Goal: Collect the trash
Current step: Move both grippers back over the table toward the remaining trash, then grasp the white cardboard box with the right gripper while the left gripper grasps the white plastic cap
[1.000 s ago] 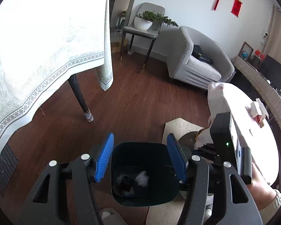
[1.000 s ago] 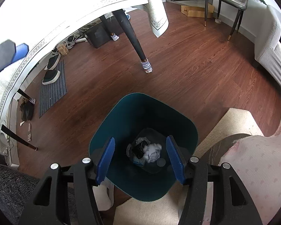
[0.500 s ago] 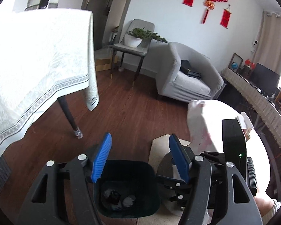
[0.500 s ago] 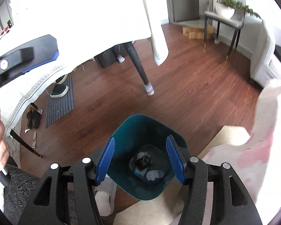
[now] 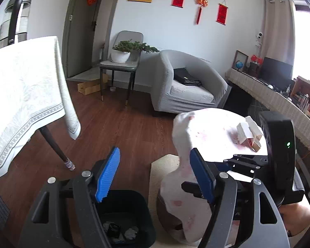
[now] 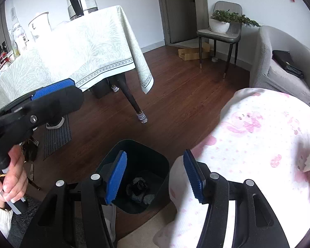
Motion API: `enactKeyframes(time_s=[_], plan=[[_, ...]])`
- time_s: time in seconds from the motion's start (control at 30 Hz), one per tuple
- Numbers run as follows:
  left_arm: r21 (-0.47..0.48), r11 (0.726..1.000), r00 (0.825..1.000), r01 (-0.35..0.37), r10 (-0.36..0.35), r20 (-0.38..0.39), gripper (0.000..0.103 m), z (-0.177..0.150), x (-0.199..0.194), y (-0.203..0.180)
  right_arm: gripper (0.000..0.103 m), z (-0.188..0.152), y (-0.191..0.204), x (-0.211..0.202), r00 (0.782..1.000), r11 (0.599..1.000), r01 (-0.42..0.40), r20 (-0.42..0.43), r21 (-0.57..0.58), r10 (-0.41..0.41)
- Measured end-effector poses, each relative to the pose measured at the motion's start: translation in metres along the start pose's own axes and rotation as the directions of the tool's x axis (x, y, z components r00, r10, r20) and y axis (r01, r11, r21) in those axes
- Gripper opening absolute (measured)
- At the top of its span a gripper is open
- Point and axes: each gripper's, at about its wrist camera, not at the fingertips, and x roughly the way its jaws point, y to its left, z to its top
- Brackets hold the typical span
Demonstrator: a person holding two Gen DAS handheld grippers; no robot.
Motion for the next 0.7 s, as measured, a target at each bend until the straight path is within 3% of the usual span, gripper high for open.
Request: enactKeyframes(time_s=[0.7], plan=[[0.140, 0.984, 0.988, 0.114, -0.098, -0.116, 0.073, -0.017, 0.054, -0.105, 0.058, -0.048, -0.105, -0.079, 0.982, 0.963, 0.133, 0.102, 0.233, -0.161]])
